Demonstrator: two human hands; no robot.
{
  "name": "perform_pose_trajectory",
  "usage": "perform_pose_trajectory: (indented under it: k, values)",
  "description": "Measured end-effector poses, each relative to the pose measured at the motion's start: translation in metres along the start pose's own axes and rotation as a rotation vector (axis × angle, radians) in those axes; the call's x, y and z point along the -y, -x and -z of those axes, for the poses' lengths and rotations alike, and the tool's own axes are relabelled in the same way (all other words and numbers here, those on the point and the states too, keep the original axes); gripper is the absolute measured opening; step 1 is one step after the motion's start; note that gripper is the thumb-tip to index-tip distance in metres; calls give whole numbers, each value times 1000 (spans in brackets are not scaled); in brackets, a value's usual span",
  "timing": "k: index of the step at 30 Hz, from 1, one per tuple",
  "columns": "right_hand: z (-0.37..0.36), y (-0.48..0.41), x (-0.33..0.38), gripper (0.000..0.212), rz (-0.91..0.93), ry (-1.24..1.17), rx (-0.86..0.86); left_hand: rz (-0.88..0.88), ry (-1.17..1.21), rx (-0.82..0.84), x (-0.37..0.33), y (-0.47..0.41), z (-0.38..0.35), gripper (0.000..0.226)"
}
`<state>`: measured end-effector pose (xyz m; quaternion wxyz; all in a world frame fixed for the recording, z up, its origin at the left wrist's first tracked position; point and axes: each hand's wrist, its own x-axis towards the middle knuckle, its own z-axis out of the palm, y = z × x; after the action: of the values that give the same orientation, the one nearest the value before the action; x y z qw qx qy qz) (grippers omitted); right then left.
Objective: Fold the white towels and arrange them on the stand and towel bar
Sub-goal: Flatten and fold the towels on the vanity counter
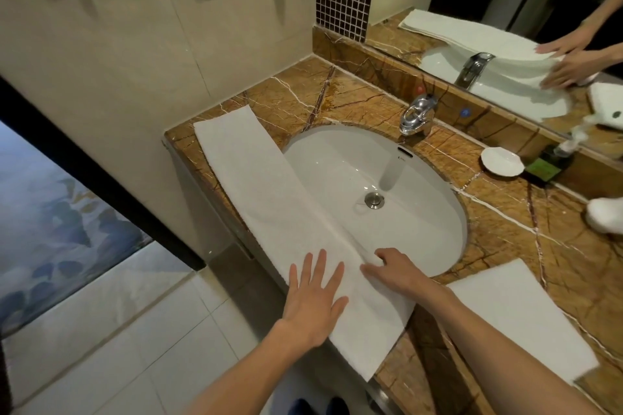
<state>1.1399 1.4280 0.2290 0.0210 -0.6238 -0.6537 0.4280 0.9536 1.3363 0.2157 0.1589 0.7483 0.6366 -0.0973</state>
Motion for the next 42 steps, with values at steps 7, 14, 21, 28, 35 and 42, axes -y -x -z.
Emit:
perform_pose_trajectory:
  k: [7, 14, 21, 28, 35, 42]
  values:
    - [1, 13, -10, 35, 184, 342, -305, 11, -14, -11, -2, 0, -2, 61]
    - [-1, 26, -6, 31, 149, 753, -369, 8, -17, 5, -2, -1, 1, 62]
    - [-10, 44, -18, 59, 409, 797, -162, -15, -43, -47, -6, -2, -1, 66]
    - [-20, 42, -29, 63, 290, 828, -89, -30, -28, -31, -6, -6, -4, 64]
    - [-15, 45, -21, 61, 319, 779, -94, -64, -50, -21, -13, -10, 13, 65]
    - [7, 78, -27, 51, 234, 590, -284, -263, -29, -60, -52, -25, 50, 50]
